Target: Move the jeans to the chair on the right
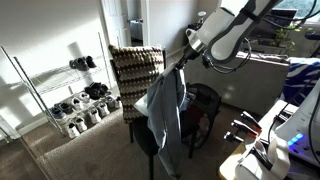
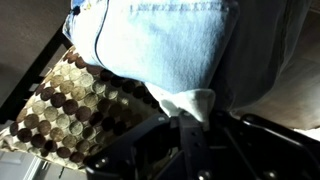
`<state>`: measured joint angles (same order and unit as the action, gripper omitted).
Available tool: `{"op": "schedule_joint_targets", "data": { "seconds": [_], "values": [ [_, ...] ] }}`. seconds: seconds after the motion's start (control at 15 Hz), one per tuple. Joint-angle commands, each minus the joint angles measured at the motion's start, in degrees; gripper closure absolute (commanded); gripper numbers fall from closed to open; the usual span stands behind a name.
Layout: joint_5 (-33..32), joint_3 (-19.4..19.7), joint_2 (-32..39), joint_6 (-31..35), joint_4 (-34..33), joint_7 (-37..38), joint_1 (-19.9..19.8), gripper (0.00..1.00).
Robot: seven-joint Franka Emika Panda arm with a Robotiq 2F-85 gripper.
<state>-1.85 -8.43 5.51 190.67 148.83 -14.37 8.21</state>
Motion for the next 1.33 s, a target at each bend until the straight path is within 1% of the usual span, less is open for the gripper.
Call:
{"op": "schedule_joint_targets", "data": {
  "seconds": [0.0,0.07,0.2,0.27,0.33,0.4,0.87,0.93,1.07,1.13,1.27],
  "values": [
    [8.51,8.18,-10.49,5.69,8.52,-6.34,4.79,0.97],
    [12.7,7.74,-11.04,8.19,9.79,-9.94,3.67,0.97],
    [21.98,4.32,-10.5,13.18,11.4,-16.39,1.65,0.97],
    [15.43,6.75,-8.58,8.34,8.75,-11.1,2.77,0.89],
    [18.42,6.21,-8.98,8.97,9.68,-13.47,2.42,0.89],
    [19.65,5.9,-9.08,8.97,10.07,-14.28,2.36,0.89],
    [20.09,5.45,-9.08,8.97,10.19,-14.36,2.34,0.89],
    [18.79,5.77,-10.33,8.1,10.19,-11.28,3.18,0.97],
    [19.17,5.68,-13.46,7.47,10.42,-8.93,3.97,0.97],
    [19.07,5.8,-17.33,7.46,11.76,-6.79,4.33,0.97],
    [20.3,6.04,-22.17,7.52,12.96,-5.19,4.7,0.97]
  ]
}}
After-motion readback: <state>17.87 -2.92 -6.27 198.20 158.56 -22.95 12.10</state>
